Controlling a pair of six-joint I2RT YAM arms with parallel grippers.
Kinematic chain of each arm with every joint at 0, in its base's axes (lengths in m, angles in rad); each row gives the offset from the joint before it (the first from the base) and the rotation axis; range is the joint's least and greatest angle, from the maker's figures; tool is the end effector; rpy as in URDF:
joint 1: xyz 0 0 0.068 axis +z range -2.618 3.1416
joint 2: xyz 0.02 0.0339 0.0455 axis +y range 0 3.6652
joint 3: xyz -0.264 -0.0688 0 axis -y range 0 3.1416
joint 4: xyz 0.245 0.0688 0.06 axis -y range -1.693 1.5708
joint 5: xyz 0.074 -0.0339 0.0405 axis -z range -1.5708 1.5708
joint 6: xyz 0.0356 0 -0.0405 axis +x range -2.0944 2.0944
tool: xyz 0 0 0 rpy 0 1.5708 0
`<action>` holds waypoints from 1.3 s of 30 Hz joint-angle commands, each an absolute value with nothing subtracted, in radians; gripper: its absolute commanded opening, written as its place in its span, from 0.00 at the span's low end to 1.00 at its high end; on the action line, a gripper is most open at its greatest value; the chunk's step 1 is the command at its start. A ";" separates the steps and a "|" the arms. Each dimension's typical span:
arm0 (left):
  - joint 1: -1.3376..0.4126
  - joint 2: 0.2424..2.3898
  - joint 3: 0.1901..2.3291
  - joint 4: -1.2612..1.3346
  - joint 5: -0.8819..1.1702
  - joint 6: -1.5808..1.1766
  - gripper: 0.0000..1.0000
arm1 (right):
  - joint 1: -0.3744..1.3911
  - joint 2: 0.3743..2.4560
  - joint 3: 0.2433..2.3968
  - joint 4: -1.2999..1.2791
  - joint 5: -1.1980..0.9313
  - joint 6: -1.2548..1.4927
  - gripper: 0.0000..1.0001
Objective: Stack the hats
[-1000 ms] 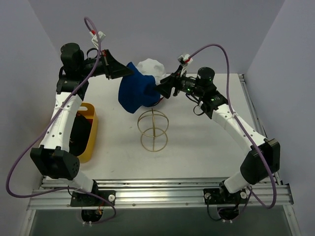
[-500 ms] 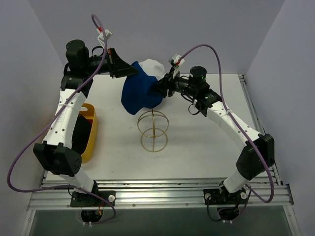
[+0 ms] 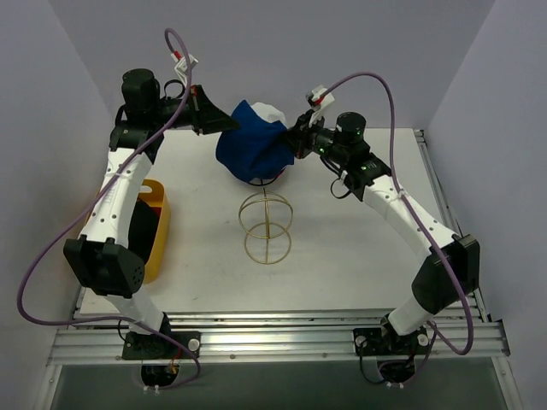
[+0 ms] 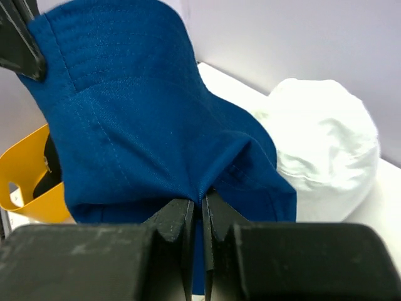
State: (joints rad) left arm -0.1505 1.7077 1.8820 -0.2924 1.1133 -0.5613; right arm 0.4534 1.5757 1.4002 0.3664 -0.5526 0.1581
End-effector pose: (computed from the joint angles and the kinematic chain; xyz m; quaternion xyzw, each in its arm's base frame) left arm 0.3670 -0.0880 0.4660 0.2141 0.6930 -0.5667 0.3909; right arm 0.3293 0.1812 0.4136 -0.2982 0.5747 0.3889 0.6553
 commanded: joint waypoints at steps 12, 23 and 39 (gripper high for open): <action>-0.143 1.844 1.968 -0.072 0.821 -0.808 0.02 | 0.411 1.679 1.874 0.037 -0.293 0.015 0.00; -0.146 2.060 2.121 -0.037 0.801 -0.931 0.02 | 0.403 1.841 2.072 -0.109 -0.164 -0.061 0.00; -0.045 2.344 2.215 0.175 0.770 -1.184 0.02 | 0.384 2.235 2.459 -0.108 -0.270 -0.055 0.32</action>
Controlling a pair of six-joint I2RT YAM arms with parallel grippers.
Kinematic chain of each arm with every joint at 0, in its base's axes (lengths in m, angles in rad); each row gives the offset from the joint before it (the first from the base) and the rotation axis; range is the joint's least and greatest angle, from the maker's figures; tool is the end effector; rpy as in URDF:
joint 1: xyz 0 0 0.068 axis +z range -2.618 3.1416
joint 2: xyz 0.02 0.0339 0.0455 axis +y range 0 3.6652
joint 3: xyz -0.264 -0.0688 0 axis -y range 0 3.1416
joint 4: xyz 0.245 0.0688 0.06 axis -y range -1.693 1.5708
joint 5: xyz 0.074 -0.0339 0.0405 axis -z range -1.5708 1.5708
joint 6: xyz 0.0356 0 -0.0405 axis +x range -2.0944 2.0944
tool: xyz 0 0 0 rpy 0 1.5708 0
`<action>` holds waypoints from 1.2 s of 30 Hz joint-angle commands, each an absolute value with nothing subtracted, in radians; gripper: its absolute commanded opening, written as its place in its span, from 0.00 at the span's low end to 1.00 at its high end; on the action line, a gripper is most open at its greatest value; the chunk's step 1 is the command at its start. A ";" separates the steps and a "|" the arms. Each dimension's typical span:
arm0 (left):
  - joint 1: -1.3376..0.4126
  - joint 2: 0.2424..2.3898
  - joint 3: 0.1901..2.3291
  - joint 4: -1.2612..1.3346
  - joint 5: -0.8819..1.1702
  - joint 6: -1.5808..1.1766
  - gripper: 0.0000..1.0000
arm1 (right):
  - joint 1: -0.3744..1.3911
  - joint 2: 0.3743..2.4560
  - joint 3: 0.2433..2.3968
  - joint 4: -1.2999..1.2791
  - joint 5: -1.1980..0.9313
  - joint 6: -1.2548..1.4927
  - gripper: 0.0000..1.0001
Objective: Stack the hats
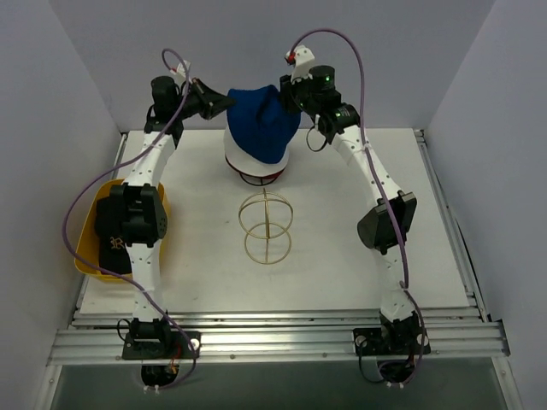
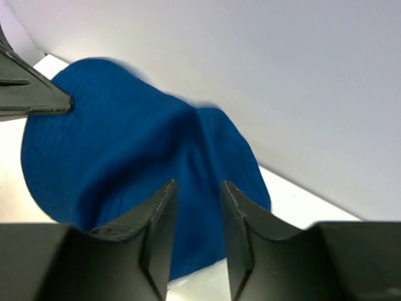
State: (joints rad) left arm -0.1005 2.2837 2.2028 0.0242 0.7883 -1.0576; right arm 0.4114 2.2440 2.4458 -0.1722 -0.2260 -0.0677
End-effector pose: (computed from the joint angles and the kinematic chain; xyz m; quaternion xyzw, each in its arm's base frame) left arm 0.5354 -0.0794 0.3476 -0.0749 0.7172 -0.5806 0.3780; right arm 0.4746 0.2158 0.4310 -0.2428 0.6532 0.1993 0.6890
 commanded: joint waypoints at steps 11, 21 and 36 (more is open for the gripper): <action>-0.012 2.396 2.191 0.173 0.764 -1.150 0.02 | 0.236 2.063 2.039 0.276 -0.546 0.299 0.50; -0.038 2.422 2.114 0.337 0.891 -1.187 0.06 | 0.181 2.016 1.605 0.708 -0.471 0.727 0.46; -0.035 2.393 1.980 0.362 0.937 -1.123 0.06 | 0.218 2.141 1.457 0.980 -0.469 0.954 0.34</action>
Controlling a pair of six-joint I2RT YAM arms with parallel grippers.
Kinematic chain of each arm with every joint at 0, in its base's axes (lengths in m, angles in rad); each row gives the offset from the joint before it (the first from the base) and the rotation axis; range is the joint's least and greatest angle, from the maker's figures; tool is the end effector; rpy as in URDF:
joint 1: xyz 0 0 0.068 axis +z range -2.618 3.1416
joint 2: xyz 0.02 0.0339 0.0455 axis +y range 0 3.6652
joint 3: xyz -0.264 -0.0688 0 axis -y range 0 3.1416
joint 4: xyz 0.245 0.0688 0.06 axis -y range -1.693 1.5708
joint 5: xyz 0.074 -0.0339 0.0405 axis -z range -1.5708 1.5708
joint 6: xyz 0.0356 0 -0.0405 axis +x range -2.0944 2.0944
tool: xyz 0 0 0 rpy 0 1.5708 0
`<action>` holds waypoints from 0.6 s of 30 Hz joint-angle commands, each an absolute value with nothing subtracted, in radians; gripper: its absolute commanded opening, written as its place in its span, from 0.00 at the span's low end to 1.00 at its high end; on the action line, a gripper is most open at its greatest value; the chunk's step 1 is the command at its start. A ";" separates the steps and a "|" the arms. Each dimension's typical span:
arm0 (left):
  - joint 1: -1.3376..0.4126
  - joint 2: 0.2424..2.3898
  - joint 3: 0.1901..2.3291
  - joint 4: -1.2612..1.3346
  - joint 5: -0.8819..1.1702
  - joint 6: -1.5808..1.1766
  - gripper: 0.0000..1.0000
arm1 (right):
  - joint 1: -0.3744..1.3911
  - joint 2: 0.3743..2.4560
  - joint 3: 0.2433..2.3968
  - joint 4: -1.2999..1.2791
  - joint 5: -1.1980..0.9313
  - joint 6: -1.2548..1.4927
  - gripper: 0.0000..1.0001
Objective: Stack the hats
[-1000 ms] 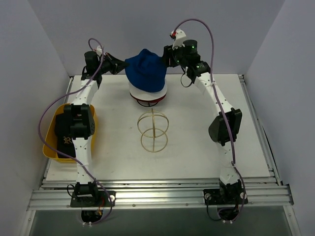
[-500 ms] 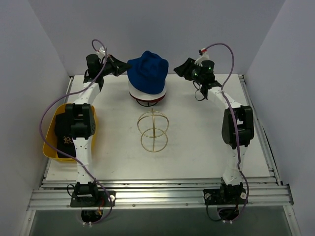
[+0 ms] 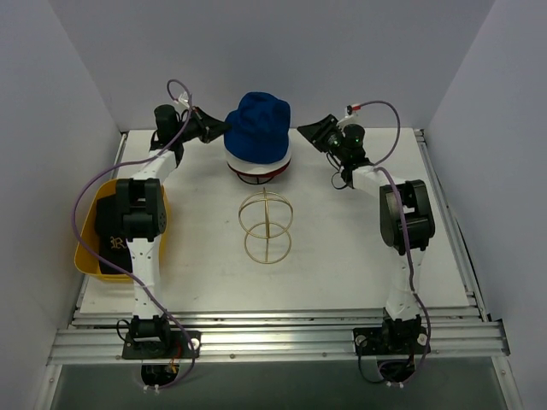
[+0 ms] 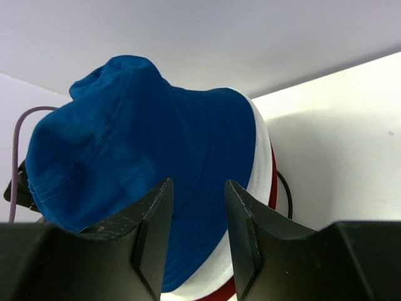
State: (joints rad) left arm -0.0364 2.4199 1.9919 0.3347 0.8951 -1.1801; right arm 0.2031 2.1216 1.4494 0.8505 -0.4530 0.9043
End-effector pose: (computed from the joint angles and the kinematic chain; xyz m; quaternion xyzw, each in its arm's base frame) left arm 0.5604 -0.0482 0.2318 -0.1157 0.7182 -0.6094 0.3153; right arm 0.4783 0.1144 0.2516 0.0528 0.6461 0.5157 0.5602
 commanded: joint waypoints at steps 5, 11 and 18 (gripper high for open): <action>-0.037 2.390 1.953 0.379 0.945 -1.104 0.06 | 0.239 2.145 1.463 0.973 -0.462 0.960 0.38; -0.041 2.381 1.937 0.387 0.965 -1.071 0.06 | 0.244 2.161 1.463 0.940 -0.430 0.971 0.40; -0.046 2.370 1.936 0.354 0.963 -1.029 0.06 | 0.250 2.200 1.483 0.939 -0.422 0.994 0.40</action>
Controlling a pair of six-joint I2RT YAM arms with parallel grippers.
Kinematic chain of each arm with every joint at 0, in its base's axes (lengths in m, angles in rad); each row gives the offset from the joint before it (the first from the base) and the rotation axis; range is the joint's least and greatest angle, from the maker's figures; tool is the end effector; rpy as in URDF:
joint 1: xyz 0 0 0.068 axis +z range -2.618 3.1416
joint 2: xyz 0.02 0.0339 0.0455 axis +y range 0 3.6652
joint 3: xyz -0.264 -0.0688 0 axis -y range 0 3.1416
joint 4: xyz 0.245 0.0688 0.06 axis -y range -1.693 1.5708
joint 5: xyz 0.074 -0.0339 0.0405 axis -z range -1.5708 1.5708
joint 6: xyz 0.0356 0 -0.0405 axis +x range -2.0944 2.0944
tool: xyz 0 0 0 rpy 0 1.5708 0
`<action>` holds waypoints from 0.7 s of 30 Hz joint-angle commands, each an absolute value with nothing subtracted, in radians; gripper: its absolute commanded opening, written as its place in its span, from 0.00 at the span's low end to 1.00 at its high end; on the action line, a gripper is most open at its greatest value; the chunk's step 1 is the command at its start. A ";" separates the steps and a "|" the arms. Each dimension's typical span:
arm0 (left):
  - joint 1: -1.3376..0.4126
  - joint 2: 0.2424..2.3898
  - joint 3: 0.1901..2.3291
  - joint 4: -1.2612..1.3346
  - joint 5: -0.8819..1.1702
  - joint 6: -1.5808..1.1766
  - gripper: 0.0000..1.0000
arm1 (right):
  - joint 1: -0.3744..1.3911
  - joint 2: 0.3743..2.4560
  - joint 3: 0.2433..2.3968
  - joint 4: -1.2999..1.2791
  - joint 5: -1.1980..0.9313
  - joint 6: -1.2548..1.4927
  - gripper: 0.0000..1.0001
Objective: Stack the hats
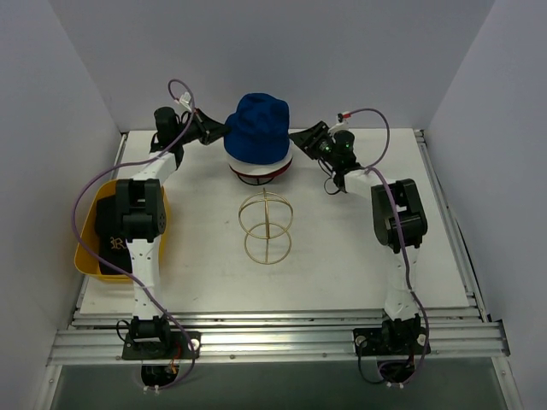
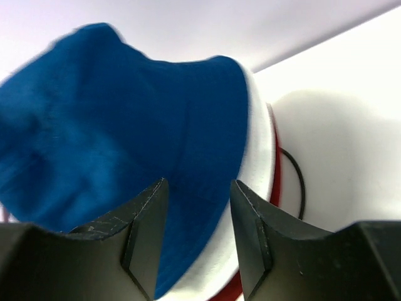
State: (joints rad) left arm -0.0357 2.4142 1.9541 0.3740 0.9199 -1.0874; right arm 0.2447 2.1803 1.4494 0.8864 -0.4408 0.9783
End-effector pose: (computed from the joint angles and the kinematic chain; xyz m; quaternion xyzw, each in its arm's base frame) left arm 0.5572 -0.0482 0.2258 -0.0719 0.7217 -0.5994 0.3386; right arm 0.4800 0.1355 0.2275 0.0724 0.6517 0.5421 0.5256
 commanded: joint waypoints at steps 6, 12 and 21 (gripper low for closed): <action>-0.054 2.358 1.940 0.241 0.939 -0.933 0.06 | 0.253 2.212 1.468 0.965 -0.411 1.017 0.40; -0.064 2.327 1.887 0.227 0.891 -0.847 0.02 | 0.253 2.229 1.445 0.982 -0.408 1.023 0.38; -0.072 2.318 1.822 0.282 0.876 -0.847 0.02 | 0.262 2.229 1.393 0.993 -0.379 1.031 0.29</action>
State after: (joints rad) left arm -0.0521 2.3356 1.8507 0.3000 0.8680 -0.8963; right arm 0.2504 2.2238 1.4090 0.9333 -0.4061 1.0267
